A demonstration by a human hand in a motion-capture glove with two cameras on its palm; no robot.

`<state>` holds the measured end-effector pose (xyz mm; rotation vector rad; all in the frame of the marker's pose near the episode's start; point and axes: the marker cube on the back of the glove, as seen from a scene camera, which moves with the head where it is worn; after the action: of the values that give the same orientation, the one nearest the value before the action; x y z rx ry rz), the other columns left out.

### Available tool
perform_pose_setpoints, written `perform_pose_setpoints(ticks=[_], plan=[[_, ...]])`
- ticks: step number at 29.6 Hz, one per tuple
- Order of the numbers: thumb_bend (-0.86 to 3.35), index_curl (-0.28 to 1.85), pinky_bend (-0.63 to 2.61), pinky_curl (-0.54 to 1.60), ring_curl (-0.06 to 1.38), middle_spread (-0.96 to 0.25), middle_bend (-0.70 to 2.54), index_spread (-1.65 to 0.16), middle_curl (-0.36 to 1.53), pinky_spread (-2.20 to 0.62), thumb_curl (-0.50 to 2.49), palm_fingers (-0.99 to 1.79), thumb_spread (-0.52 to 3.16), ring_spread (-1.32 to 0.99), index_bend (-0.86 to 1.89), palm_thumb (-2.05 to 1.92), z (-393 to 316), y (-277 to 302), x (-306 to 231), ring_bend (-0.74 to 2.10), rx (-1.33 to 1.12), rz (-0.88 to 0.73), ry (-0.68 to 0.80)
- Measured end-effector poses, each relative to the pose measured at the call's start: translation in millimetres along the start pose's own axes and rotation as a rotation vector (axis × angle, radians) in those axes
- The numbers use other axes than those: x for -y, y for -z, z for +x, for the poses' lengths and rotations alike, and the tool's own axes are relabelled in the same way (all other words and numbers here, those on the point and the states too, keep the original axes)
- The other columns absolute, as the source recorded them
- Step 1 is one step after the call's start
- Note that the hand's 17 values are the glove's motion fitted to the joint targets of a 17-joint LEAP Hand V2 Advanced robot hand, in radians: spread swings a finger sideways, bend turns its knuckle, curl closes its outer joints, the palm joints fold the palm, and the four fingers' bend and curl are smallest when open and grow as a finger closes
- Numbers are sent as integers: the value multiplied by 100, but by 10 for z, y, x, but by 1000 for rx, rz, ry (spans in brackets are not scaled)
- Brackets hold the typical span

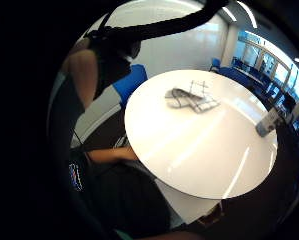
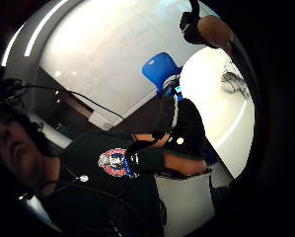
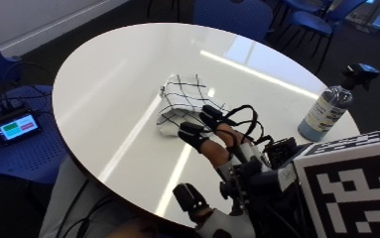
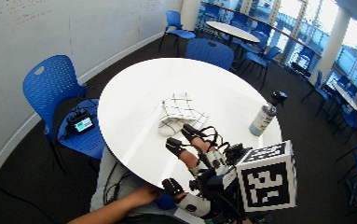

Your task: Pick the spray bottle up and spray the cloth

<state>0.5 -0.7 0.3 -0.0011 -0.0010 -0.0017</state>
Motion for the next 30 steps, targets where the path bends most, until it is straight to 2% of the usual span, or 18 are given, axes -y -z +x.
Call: perform_pose_setpoints(ticks=[5, 12, 30], plan=[[33, 18, 40, 17, 16, -3, 19, -29, 11, 17, 16, 70, 65, 1, 29, 50, -4, -20, 26, 33, 3, -4, -2], [32, 25, 39, 22, 21, -4, 17, -35, 16, 22, 23, 68, 91, 1, 27, 52, 16, -117, 97, 32, 12, -42, 30], [22, 33, 35, 27, 26, -4, 15, -39, 22, 25, 35, 68, 115, 2, 21, 54, -24, -232, 94, 28, 11, -83, 29]])
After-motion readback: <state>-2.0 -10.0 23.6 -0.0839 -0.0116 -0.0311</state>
